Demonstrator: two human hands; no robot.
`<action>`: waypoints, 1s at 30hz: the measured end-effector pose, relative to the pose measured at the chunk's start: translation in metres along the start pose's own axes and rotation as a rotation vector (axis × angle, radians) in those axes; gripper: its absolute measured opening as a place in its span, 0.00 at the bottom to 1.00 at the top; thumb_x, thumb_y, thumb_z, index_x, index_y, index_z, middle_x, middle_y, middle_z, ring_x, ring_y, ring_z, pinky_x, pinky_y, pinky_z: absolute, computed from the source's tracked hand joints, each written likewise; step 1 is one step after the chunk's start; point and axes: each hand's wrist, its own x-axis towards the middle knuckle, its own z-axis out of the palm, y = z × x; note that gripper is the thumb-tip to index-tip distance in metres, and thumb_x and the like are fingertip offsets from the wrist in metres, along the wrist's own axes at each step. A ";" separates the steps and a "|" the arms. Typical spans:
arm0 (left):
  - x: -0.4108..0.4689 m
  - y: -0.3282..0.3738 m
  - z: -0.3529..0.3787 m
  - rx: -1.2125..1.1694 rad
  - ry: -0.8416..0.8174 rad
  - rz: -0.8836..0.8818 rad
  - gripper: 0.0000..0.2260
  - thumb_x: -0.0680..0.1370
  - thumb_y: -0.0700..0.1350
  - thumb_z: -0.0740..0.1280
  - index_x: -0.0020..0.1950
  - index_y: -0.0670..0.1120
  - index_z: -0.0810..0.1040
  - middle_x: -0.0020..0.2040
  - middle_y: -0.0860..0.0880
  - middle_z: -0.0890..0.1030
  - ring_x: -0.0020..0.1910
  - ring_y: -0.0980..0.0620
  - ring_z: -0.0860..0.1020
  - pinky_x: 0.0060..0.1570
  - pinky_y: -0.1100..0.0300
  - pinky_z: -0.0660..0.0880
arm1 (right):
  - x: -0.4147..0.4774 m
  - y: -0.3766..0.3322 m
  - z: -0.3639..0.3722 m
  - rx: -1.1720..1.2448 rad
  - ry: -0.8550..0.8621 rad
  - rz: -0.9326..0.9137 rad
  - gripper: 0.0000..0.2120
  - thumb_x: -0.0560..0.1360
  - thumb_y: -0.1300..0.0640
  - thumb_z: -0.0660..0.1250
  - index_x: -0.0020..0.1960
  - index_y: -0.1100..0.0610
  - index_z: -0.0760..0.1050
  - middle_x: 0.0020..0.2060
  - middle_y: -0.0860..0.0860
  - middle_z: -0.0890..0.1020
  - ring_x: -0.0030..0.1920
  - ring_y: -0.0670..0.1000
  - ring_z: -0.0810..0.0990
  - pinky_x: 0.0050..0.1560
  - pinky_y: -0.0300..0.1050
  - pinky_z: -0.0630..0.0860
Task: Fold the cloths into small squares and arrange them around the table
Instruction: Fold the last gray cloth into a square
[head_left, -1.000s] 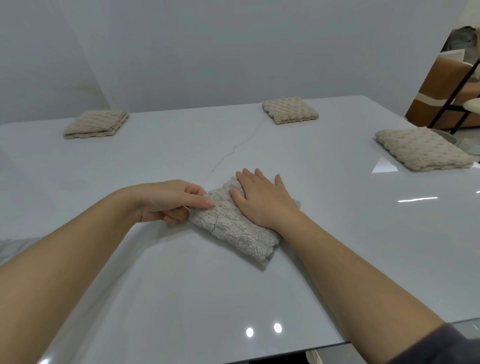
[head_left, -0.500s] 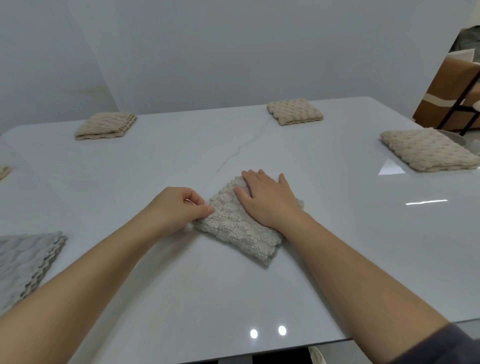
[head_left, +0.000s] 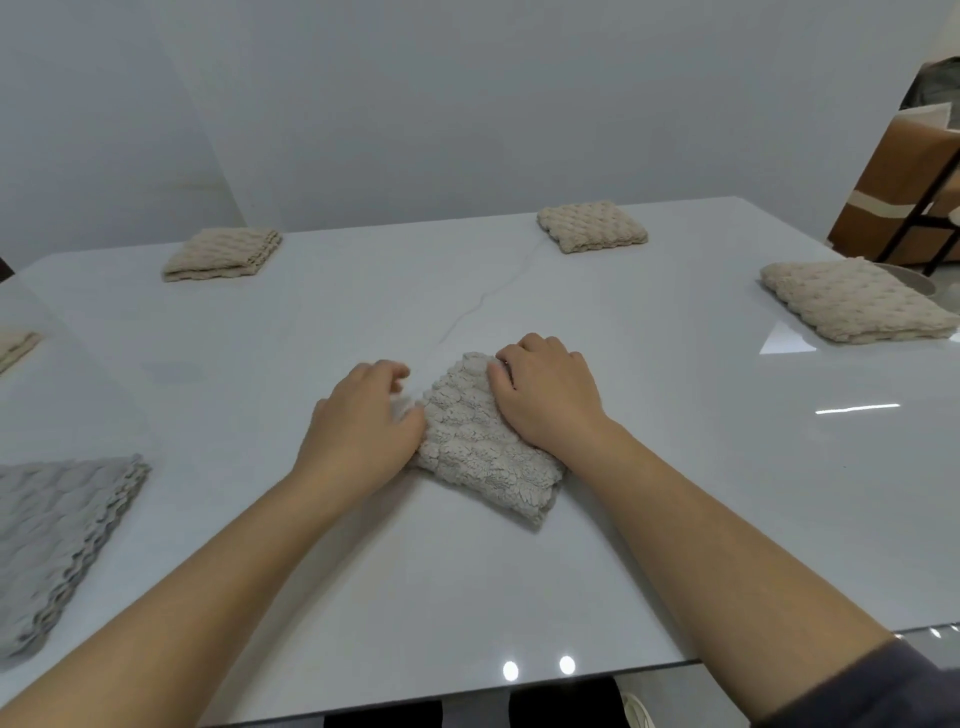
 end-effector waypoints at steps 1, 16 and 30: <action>0.006 0.007 0.001 -0.020 0.029 0.095 0.20 0.79 0.47 0.62 0.71 0.48 0.69 0.66 0.50 0.73 0.65 0.50 0.71 0.68 0.52 0.65 | 0.001 0.003 -0.002 0.028 -0.012 0.004 0.20 0.82 0.51 0.49 0.63 0.55 0.76 0.60 0.53 0.77 0.59 0.55 0.73 0.59 0.51 0.67; 0.019 0.007 0.037 0.230 -0.377 0.269 0.24 0.84 0.54 0.42 0.80 0.52 0.41 0.79 0.58 0.43 0.77 0.60 0.40 0.75 0.46 0.35 | -0.062 0.043 -0.064 0.737 0.055 0.359 0.07 0.77 0.60 0.60 0.52 0.54 0.75 0.46 0.47 0.79 0.40 0.45 0.78 0.37 0.39 0.70; 0.026 0.011 0.037 0.221 -0.420 0.408 0.24 0.84 0.51 0.44 0.80 0.53 0.41 0.79 0.59 0.40 0.76 0.62 0.37 0.75 0.48 0.36 | -0.079 0.016 -0.064 1.361 -0.756 0.391 0.09 0.81 0.56 0.58 0.58 0.58 0.74 0.51 0.55 0.82 0.36 0.53 0.84 0.25 0.37 0.74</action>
